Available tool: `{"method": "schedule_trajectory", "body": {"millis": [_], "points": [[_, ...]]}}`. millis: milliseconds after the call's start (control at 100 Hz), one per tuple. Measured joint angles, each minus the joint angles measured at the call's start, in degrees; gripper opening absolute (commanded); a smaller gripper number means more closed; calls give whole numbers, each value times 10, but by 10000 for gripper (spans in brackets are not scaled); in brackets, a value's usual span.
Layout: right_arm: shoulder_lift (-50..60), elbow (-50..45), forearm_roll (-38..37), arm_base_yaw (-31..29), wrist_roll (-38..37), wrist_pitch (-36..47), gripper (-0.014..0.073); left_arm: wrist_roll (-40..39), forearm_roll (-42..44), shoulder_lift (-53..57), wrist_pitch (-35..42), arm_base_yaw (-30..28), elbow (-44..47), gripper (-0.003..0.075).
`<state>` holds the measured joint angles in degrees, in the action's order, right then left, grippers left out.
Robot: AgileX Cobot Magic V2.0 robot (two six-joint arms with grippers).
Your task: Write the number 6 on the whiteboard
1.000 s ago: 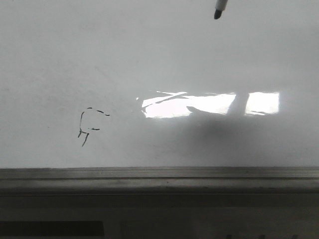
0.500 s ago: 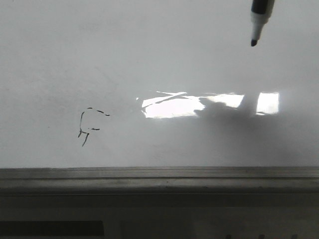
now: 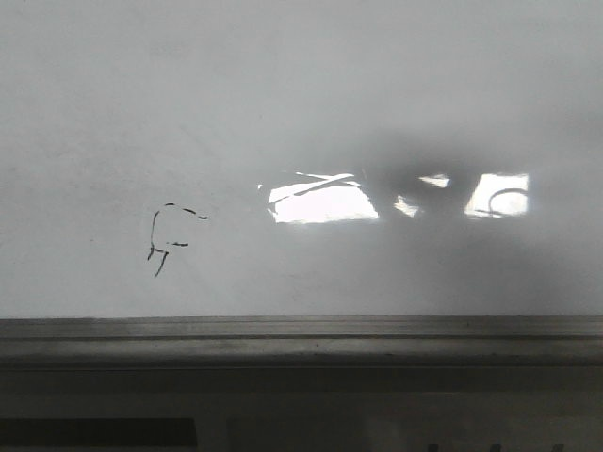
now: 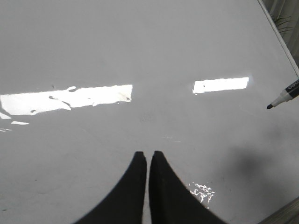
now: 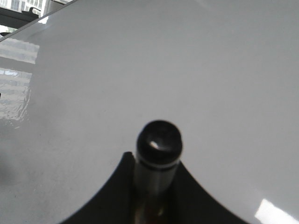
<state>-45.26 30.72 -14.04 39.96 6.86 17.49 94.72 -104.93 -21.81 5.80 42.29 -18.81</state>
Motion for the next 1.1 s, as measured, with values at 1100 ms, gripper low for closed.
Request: {"method": "schedule_trajectory", "body": {"millis": [1100], "points": [[-126,-44,47,-88,70,172,-64,0,0,0,0,0,1,-20]]}}
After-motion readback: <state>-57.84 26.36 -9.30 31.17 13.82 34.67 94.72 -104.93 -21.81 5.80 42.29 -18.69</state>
